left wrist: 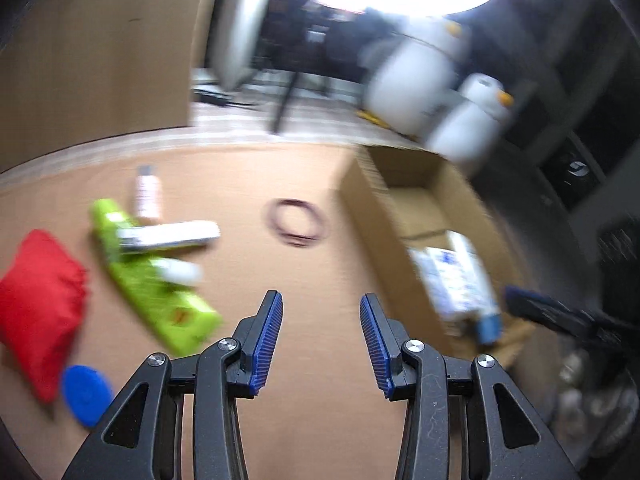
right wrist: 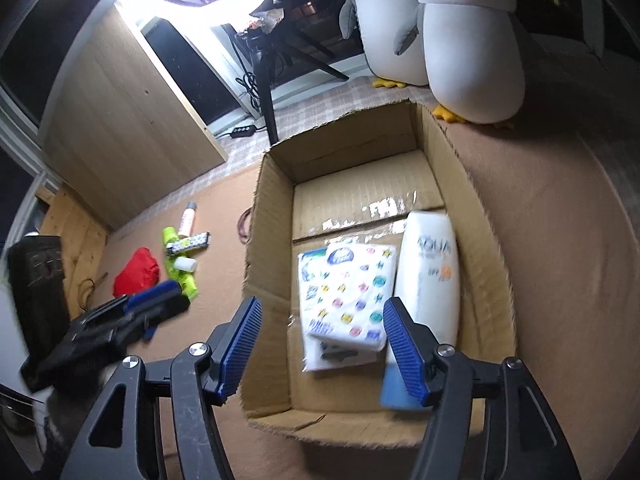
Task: Organize objects
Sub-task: 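Move the left tool to the small white cap beside the green tube, then grasp the small white cap with the left gripper and lift it, then carry the white cap into the box and open the left gripper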
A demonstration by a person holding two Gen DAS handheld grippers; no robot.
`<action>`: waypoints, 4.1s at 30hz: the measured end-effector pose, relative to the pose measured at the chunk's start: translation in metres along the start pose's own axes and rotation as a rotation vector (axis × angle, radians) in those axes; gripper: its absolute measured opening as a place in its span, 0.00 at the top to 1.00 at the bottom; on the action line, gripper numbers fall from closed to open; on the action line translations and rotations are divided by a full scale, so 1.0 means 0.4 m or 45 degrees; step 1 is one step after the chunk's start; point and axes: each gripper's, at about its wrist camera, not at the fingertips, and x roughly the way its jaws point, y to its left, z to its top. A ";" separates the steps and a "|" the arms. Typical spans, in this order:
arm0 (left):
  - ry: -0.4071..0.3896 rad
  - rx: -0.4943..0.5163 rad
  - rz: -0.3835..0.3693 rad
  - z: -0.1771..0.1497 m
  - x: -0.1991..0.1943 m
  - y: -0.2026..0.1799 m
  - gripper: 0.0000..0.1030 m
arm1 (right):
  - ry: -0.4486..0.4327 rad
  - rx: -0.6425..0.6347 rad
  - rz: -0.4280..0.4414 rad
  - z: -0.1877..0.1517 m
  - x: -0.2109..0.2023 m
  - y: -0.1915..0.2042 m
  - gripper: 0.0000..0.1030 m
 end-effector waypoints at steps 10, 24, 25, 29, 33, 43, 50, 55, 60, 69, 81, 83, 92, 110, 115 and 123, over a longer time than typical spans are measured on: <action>0.033 -0.123 0.093 0.041 0.046 0.168 0.58 | 0.075 0.041 0.094 -0.100 -0.004 0.033 0.41; 0.070 -0.082 0.168 0.061 0.110 0.177 0.58 | 0.064 0.094 0.141 -0.140 -0.049 0.031 0.41; 0.070 -0.074 0.167 0.058 0.114 0.172 0.58 | 0.063 0.095 0.140 -0.139 -0.050 0.032 0.41; 0.096 -0.039 0.112 0.040 0.127 0.145 0.58 | 0.060 0.097 0.136 -0.133 -0.055 0.029 0.41; 0.115 0.055 -0.009 0.004 0.094 0.084 0.58 | 0.061 0.107 0.136 -0.131 -0.054 0.024 0.41; 0.072 0.051 0.057 0.029 0.087 0.076 0.58 | 0.053 0.046 0.147 -0.095 -0.056 0.058 0.41; 0.095 0.130 0.094 0.031 0.153 0.040 0.58 | 0.014 -0.083 0.188 0.003 -0.040 0.158 0.41; 0.109 0.118 0.140 0.028 0.174 0.054 0.58 | 0.070 -0.158 0.174 0.087 0.037 0.233 0.49; 0.124 0.061 0.145 0.031 0.190 0.089 0.58 | 0.181 -0.216 0.126 0.149 0.155 0.305 0.61; 0.102 0.027 0.087 0.008 0.174 0.125 0.79 | 0.378 -0.194 -0.069 0.191 0.366 0.333 0.74; 0.094 0.020 0.046 0.014 0.166 0.134 0.82 | 0.446 -0.258 -0.299 0.197 0.496 0.342 0.75; 0.091 0.023 0.049 0.016 0.168 0.133 0.82 | 0.440 -0.296 -0.322 0.187 0.501 0.346 0.76; 0.094 -0.011 0.050 0.024 0.171 0.147 0.92 | 0.436 -0.372 -0.337 0.152 0.476 0.343 0.98; 0.128 -0.088 -0.043 -0.131 0.077 0.134 0.93 | 0.420 -0.294 -0.129 -0.070 0.338 0.311 0.98; 0.128 -0.072 -0.042 -0.183 0.031 0.115 0.93 | 0.376 -0.248 -0.049 -0.119 0.272 0.295 0.98; 0.063 -0.079 -0.047 -0.175 -0.053 0.090 0.93 | 0.288 -0.208 0.060 -0.113 0.201 0.315 0.98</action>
